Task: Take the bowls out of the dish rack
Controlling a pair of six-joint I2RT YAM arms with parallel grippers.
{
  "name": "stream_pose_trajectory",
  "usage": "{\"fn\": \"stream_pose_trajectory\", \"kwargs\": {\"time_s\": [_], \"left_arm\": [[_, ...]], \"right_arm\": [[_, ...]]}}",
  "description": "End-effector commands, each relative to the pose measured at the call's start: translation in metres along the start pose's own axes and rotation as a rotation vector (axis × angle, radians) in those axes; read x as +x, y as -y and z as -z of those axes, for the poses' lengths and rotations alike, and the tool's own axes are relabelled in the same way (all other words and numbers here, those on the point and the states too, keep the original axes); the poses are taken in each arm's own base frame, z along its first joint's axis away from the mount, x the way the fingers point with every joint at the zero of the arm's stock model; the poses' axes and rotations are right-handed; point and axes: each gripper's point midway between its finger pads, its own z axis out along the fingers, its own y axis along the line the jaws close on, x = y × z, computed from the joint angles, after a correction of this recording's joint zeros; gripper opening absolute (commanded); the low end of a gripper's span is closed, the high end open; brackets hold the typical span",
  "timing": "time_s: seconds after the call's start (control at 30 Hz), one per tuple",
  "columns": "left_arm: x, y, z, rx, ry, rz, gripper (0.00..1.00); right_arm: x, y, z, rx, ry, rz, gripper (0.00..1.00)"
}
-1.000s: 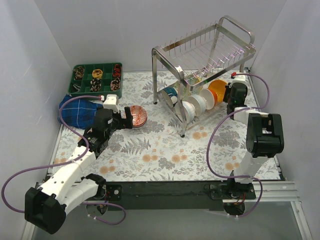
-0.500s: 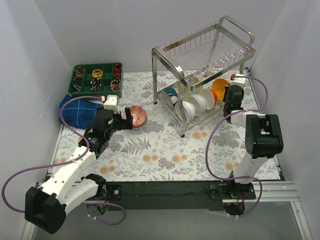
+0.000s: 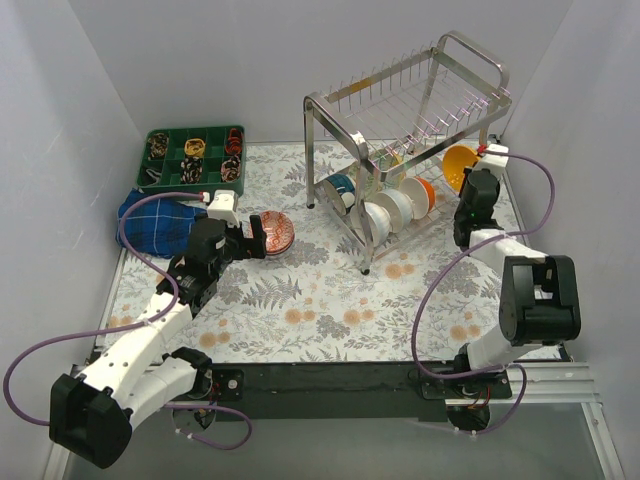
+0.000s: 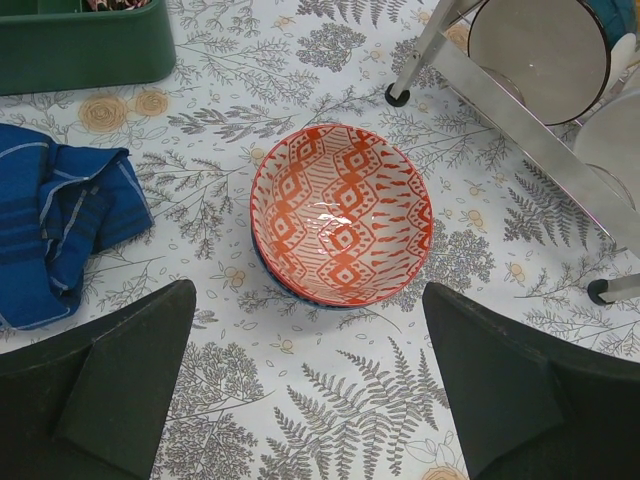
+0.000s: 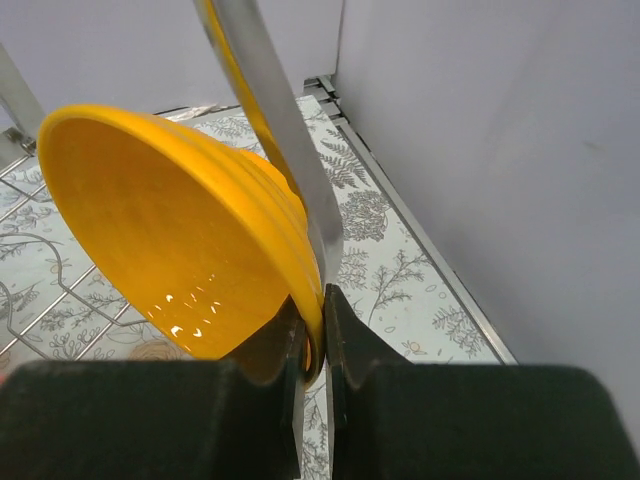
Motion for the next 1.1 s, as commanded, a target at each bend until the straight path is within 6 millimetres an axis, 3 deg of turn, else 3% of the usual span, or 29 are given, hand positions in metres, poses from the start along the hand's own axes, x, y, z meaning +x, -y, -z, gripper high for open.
{"fn": "stream_pose_trajectory", "kwargs": {"time_s": [0.0,0.03,0.07,0.13,0.17,0.23,0.27,0.37,0.5,0.57,0.73,0.97,1.07], "left_arm": [[-0.007,0.004,0.005,0.025,0.035,-0.007,0.98],[-0.008,0.005,0.005,0.027,0.039,-0.007,0.98],[-0.009,0.004,0.006,0.027,0.042,-0.004,0.98],[-0.009,0.006,0.006,0.034,0.042,-0.004,0.98],[-0.009,0.005,0.006,0.033,0.044,-0.002,0.98],[-0.009,0.006,0.006,0.037,0.046,-0.002,0.98],[-0.009,0.006,0.006,0.036,0.046,0.001,0.98],[-0.009,0.007,0.005,0.041,0.041,0.002,0.98],[-0.007,0.008,0.004,0.043,0.037,0.003,0.98],[-0.005,0.01,0.003,0.056,0.028,0.003,0.98],[-0.004,0.019,0.002,0.105,0.022,-0.002,0.98],[0.007,0.054,0.007,0.303,-0.014,-0.003,0.98],[0.01,0.059,0.007,0.32,-0.027,-0.007,0.98]], "right_arm": [[-0.032,0.02,0.019,0.064,0.066,-0.11,0.01],[-0.038,0.022,0.027,0.06,0.069,-0.134,0.01],[-0.021,0.024,0.034,0.063,0.006,-0.13,0.01],[-0.022,0.025,0.048,0.046,-0.017,-0.202,0.01],[-0.002,0.025,0.056,0.038,-0.093,-0.189,0.01],[0.001,0.02,0.072,-0.002,-0.14,-0.263,0.01],[0.021,0.019,0.083,-0.014,-0.218,-0.257,0.01],[0.034,0.006,0.112,-0.105,-0.308,-0.338,0.01],[0.076,-0.002,0.164,-0.214,-0.468,-0.389,0.01],[0.088,-0.009,0.181,-0.265,-0.517,-0.416,0.01],[0.123,-0.034,0.234,-0.449,-0.711,-0.406,0.01],[0.144,-0.097,0.317,-0.735,-0.887,-0.335,0.01],[0.15,-0.121,0.351,-0.829,-0.961,-0.325,0.01]]}}
